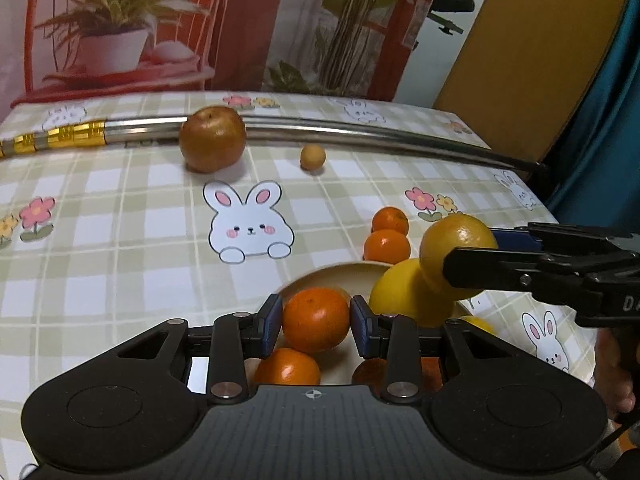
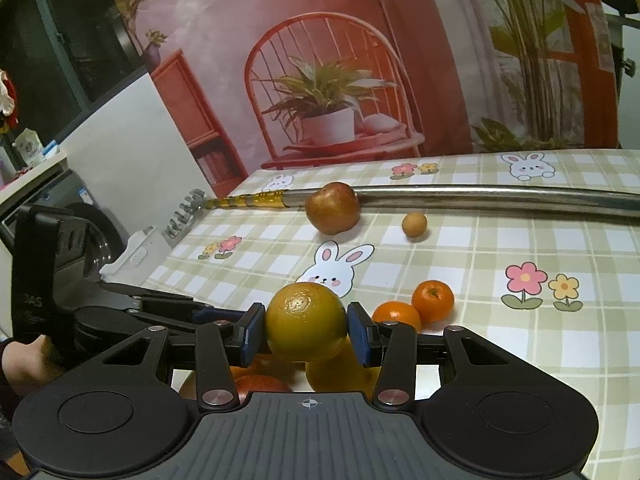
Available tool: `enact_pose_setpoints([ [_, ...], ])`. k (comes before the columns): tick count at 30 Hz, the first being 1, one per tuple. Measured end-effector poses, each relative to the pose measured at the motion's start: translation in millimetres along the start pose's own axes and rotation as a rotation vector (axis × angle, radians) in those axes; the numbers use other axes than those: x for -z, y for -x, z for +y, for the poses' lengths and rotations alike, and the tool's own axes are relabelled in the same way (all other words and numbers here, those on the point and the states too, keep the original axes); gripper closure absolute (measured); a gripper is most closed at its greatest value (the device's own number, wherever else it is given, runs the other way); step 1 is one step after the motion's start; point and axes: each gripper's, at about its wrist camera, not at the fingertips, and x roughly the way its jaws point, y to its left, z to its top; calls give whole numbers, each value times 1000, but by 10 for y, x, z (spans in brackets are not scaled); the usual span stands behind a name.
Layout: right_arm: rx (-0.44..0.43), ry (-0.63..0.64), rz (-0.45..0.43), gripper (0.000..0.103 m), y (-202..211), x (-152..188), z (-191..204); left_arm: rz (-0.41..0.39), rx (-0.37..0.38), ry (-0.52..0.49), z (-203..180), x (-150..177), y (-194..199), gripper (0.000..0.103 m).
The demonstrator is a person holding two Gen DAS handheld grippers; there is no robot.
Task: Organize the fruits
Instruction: 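Lower the tangerine onto the plate and open the left gripper while the right gripper carries its fruit, then lower the yellow-brown fruit onto the plate and open the right gripper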
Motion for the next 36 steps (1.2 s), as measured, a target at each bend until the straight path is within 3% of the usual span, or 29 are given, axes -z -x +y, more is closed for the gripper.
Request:
enact_pose_setpoints([
  [7, 8, -8, 3, 62, 68, 59, 17, -2, 6, 72, 60, 22, 48, 60],
  [9, 10, -9, 1, 62, 105, 73, 34, -24, -26, 97, 50, 21, 157, 45],
  [17, -13, -9, 8, 62, 270, 240, 192, -131, -137, 177, -60, 174, 747, 29],
  [27, 5, 62, 36, 62, 438, 489, 616, -200, -236, 120, -364, 484, 1265, 17],
  [36, 49, 163, 86, 62, 442, 618, 860, -231, -277, 137, -376, 639, 1362, 12],
])
